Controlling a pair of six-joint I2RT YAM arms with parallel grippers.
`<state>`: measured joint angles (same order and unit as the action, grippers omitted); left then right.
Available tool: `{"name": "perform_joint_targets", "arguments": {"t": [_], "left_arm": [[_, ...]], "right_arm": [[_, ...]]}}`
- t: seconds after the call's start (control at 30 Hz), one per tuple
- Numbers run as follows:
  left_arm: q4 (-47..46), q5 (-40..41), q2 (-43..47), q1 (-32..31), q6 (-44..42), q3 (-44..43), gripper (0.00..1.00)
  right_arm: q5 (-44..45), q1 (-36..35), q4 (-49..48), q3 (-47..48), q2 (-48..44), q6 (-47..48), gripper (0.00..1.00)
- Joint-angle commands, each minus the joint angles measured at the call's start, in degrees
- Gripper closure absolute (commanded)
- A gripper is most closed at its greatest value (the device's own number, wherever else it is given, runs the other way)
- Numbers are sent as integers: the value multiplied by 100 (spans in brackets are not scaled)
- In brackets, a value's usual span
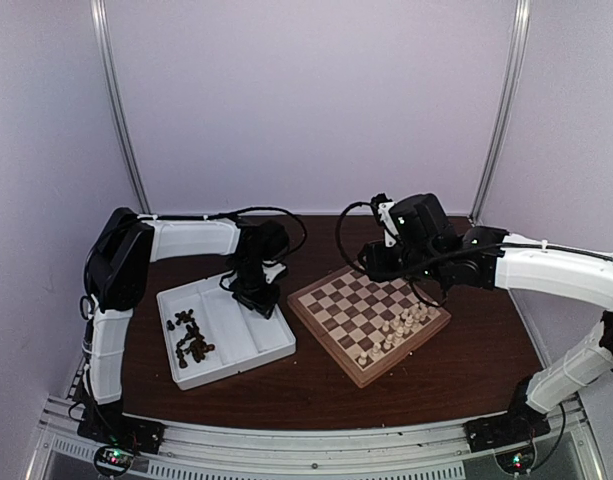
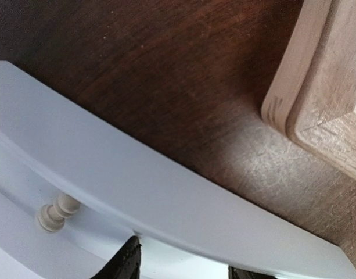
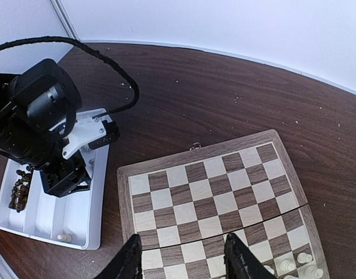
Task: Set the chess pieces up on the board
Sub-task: Pick up the chess piece from the storage box.
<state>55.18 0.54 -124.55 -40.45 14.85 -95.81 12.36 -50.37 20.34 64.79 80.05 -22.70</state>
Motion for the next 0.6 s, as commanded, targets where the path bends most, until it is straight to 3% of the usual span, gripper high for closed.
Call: {"name": "perform_joint_targets", "arguments": {"t": [0.0,0.33,0.57], "left_arm": [[-389,-27,-86,37,-103,-140,48],[-919,115,31,43,63,7,43],[-862,-3,-52,37,6,-55,48]], "right_arm": [[-46,19,36,183,61,12,53],[-10,21,87,118,-12,0,53],[32,19,100,82,-59,-7,53]]}}
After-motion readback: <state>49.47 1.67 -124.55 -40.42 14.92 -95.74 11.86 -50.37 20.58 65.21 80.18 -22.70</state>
